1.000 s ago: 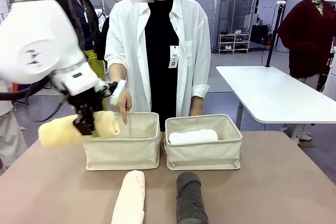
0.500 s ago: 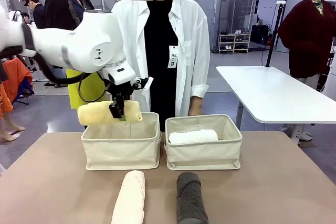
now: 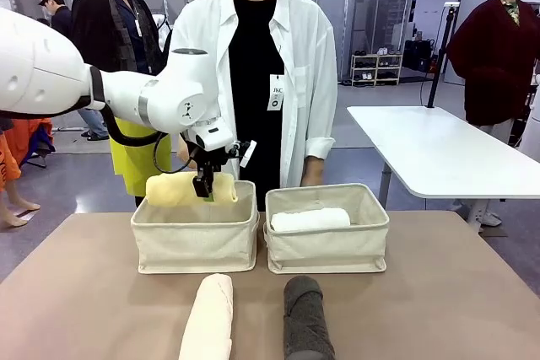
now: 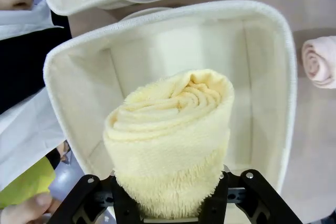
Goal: Divide the towels into two baskets.
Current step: Pick up one hotel-folded towel from the bottom of the table and place it in the Fabric basket indicated by the person.
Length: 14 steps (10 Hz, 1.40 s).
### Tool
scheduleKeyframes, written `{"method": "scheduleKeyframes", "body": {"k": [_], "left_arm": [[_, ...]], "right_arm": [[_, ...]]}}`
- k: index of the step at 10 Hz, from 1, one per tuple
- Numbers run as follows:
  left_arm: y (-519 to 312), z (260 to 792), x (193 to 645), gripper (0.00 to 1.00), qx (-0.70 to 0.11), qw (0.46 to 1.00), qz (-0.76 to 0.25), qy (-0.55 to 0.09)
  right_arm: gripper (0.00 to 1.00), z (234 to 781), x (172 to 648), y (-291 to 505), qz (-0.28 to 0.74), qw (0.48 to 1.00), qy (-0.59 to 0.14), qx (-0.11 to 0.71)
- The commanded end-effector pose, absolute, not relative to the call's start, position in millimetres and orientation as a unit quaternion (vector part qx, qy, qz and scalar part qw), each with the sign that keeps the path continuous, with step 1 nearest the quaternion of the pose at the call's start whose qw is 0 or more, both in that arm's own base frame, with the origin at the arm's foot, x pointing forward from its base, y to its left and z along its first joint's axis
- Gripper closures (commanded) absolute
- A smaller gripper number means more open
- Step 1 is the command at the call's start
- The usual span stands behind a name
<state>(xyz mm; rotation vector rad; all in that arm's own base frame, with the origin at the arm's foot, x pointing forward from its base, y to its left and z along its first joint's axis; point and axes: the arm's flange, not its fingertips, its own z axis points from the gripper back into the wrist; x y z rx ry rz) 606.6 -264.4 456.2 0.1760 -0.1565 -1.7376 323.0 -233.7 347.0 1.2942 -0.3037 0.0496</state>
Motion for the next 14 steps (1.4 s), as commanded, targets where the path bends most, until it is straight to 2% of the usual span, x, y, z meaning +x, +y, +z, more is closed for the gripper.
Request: {"method": "scheduleKeyframes", "body": {"k": [1,2,3,4,8,10,11,14], "left_arm": [[-269,455,621,0.56,0.089,0.640,-0.761,-0.056],[-268,453,627,0.23,0.096,0.642,-0.759,-0.052],[-266,454,629,0.20,0.087,0.649,-0.754,-0.055],[-264,454,628,0.00,0.088,0.649,-0.754,-0.053],[-259,453,613,0.00,0.095,0.656,-0.748,-0.047],[-242,459,586,0.00,0.065,0.687,-0.719,-0.082],[-264,455,622,0.00,0.087,0.654,-0.749,-0.058],[-264,455,622,0.00,0.087,0.654,-0.749,-0.058]], "right_arm": [[0.00,349,320,-234,0.032,0.786,-0.146,0.600],[0.00,349,320,-234,0.032,0.786,-0.146,0.600],[0.00,349,320,-234,0.032,0.786,-0.146,0.600],[0.00,349,320,-234,0.032,0.786,-0.146,0.600],[0.00,349,320,-234,0.032,0.786,-0.146,0.600],[0.00,349,320,-234,0.032,0.786,-0.146,0.600],[0.00,349,320,-234,0.032,0.786,-0.146,0.600],[0.00,349,320,-234,0.032,0.786,-0.146,0.600]]}}
